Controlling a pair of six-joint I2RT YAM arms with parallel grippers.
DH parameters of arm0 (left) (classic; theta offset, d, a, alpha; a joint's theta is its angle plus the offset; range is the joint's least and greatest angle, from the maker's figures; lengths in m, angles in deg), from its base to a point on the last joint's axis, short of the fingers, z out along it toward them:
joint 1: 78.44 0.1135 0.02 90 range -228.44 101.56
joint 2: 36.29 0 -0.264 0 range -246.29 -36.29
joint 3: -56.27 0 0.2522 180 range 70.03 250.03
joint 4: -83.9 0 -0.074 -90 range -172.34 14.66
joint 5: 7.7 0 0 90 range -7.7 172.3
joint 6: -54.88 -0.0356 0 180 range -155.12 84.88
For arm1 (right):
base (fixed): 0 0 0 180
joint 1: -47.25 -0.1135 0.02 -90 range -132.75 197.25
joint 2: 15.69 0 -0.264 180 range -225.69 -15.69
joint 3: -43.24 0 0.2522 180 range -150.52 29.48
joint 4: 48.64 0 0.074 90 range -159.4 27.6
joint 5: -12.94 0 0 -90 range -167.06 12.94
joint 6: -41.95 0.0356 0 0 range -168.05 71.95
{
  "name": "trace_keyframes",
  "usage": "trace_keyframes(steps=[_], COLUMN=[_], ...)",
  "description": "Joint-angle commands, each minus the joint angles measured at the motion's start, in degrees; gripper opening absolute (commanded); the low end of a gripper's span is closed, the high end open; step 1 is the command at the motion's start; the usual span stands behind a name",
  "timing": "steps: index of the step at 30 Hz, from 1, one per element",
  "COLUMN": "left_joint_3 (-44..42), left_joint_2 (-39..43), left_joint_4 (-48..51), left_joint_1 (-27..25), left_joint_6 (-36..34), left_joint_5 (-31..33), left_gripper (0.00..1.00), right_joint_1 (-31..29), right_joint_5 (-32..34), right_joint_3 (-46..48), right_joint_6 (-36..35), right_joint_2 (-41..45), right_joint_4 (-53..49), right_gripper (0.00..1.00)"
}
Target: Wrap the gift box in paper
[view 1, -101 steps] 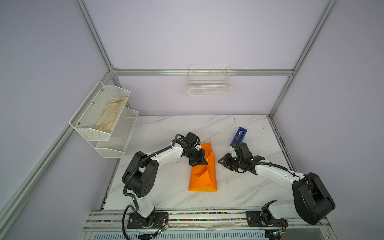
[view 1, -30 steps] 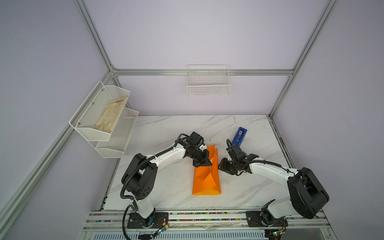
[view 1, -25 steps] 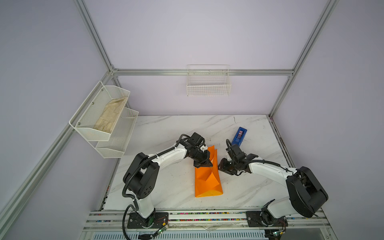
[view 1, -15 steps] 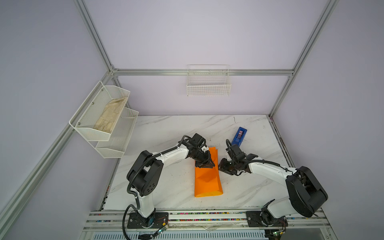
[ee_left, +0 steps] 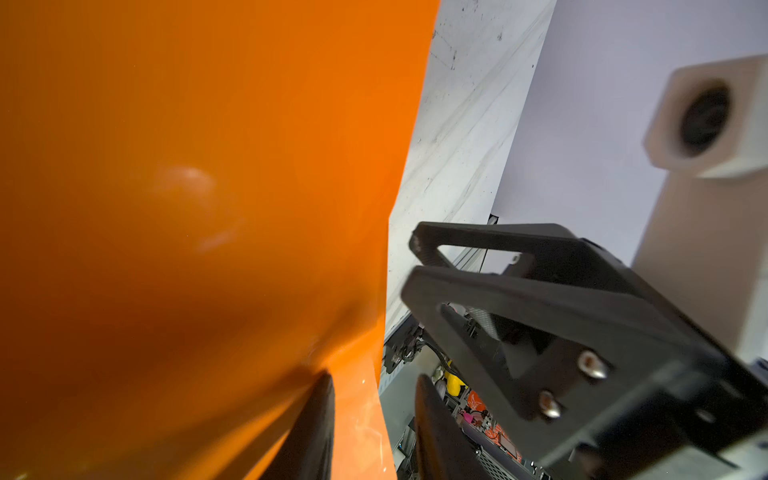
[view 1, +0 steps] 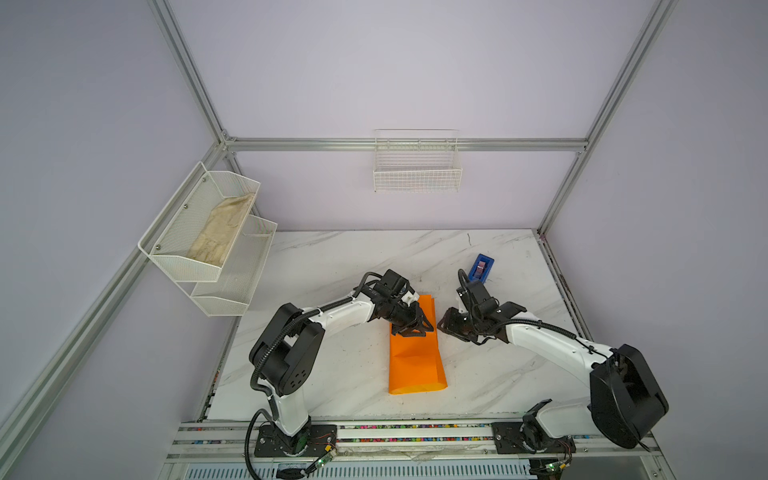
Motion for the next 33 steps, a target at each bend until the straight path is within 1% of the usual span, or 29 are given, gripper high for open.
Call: trace_keyframes(steps=[1,2,3,5,7,9,12,17,22,25,27,30,33], left_joint_3=[-2.81,-2.86,-2.85,-2.82,-2.96,-3.06,-3.32,-1.98,4.08,6.03,5.79,4.54,2.43], left_joint_2=[-0.27,-0.31,-0.39,-0.49,-0.49,-0.39,-0.03,2.08,4.96,6.29,5.91,3.46,2.1], left_joint_4=[1.63,1.67,1.67,1.59,1.6,1.55,1.6,3.27,11.12,14.93,15.6,15.58,15.2], left_joint_1=[-0.03,-0.03,-0.01,-0.01,-0.03,-0.03,-0.03,0.06,0.25,0.23,0.23,0.27,0.23], left_joint_6=[0.3,0.21,0.12,0.03,-0.05,-0.06,-0.15,-0.38,-3.39,-4.82,-5.46,-6.0,-6.65], left_joint_5=[1.88,1.92,1.87,1.9,1.87,1.98,2.29,3.35,7.02,9.85,10.92,10.03,10.84], left_gripper=[0.27,0.24,0.22,0.17,0.14,0.12,0.1,0.11,0.13,0.13,0.12,0.11,0.09], right_joint_1=[0.26,0.29,0.3,0.34,0.35,0.34,0.43,0.52,0.52,0.52,0.52,0.52,0.52], right_joint_5=[-6.1,-9.21,-10.77,-14.22,-16.43,-16.58,-15.36,-10.6,-9.95,-9.86,-9.94,-9.98,-9.66], right_joint_3=[-1.35,-1.39,-1.58,-0.84,-0.3,-0.28,0.59,2.83,4.01,3.77,3.51,2.93,1.38], right_joint_6=[-1.82,-1.73,-1.72,-0.71,0.42,0.46,0.53,0.94,0.67,0.55,0.23,-0.01,-0.31], right_joint_2=[1.72,1.18,0.61,0.17,-1.84,-3.77,-6.6,-8.27,-8.12,-7.92,-7.92,-8.1,-7.48], right_joint_4=[3.25,5.01,5.94,9.67,12.47,12.77,12.28,9.42,8.82,8.57,8.28,7.89,6.55], right_gripper=[0.4,0.36,0.32,0.2,0.12,0.07,0.04,0.01,0.01,0.01,0.01,0.02,0.02])
